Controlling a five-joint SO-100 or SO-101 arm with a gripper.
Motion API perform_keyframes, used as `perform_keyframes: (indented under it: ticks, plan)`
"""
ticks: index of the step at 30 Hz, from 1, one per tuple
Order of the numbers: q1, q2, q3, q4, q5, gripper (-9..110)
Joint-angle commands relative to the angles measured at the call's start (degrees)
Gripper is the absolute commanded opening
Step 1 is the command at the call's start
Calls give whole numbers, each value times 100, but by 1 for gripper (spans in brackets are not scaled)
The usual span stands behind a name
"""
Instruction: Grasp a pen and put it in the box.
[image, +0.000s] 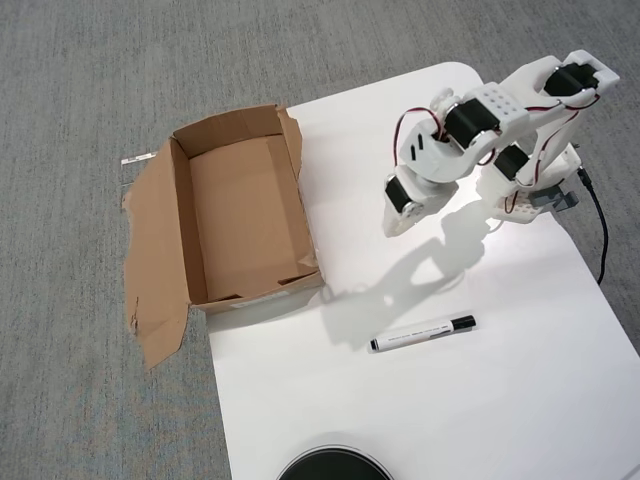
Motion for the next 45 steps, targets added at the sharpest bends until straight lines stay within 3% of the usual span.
perform_keyframes:
  ticks: [1, 15, 21, 39, 45]
  plan:
    - [13, 0, -101, 18, 646, 2]
    - [-57, -9, -101, 18, 7018, 2]
    - [-66, -9, -101, 9, 8864, 2]
    - [-1226, -352, -101, -70, 9321, 3]
    - [-1841, -896, -119, -79, 10226, 6]
